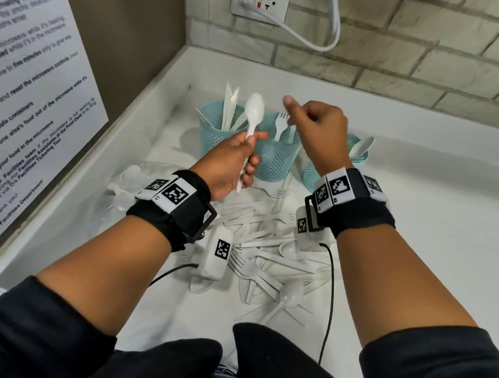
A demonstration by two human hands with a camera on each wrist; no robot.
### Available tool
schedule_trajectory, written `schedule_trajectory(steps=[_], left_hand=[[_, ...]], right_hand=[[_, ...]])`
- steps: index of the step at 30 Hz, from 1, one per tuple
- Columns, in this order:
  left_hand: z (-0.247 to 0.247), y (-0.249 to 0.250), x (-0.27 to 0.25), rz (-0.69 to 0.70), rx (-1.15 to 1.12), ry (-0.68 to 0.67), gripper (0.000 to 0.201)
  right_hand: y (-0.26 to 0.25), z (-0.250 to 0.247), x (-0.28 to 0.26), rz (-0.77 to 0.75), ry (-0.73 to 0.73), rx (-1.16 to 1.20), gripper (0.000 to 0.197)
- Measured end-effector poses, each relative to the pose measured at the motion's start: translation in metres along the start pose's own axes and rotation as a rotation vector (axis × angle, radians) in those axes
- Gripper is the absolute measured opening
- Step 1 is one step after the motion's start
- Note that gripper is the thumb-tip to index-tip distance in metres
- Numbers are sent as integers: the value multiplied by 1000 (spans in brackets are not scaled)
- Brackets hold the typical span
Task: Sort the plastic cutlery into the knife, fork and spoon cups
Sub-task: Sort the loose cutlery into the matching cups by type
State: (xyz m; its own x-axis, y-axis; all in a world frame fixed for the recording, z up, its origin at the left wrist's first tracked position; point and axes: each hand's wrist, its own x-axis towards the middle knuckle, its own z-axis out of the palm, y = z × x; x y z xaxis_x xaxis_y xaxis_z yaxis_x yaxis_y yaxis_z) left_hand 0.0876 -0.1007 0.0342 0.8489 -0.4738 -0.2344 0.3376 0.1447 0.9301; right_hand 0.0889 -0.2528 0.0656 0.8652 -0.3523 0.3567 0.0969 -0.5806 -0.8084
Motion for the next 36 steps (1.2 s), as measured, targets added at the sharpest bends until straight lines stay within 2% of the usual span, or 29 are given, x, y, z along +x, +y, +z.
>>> schedule_trajectory(steps=[3,5,7,11,15,17,18,20,22,23,25,28,31,34,36], left_hand=[[10,1,1,17,113,68,21],[13,1,0,38,175,63,20],[14,0,-1,69,221,41,22],[14,-2,-4,54,208,2,22],[15,-7,-4,48,263,18,27],[15,-10,-4,46,325,20,27],[14,-11,-4,41,360,23,27],[8,-12,-4,15,432,43,27],[-1,-11,-3,-8,554,67,26],[-5,-10,-3,-8,671,75,25],[-11,-9,-4,-1,985,54,25],[-16,-10,-8,-88,1342,-58,41],[-19,-14,-12,-191,1470,-128,54],[-23,-17,-14,-208,1513,-136,58],[-24,-18,-15,-215,1517,-130,60]], right_hand=[[-9,2,-8,77,-309,-68,54],[-7,4,-10,120,-404,-64,46],[-2,5,-10,159,-439,-6,36],[4,3,-8,302,-394,261,23],[3,-9,-10,382,-558,313,14],[4,-17,-5,405,-481,331,15],[6,-22,-1,416,-363,346,16],[14,-33,9,401,-28,317,18],[28,-45,17,348,287,182,19],[35,-49,18,328,371,92,19],[49,-52,19,317,382,-73,19],[61,-50,13,318,232,-271,27],[60,-51,11,292,150,-402,29],[60,-53,16,287,115,-423,30],[60,-53,17,310,112,-406,39]])
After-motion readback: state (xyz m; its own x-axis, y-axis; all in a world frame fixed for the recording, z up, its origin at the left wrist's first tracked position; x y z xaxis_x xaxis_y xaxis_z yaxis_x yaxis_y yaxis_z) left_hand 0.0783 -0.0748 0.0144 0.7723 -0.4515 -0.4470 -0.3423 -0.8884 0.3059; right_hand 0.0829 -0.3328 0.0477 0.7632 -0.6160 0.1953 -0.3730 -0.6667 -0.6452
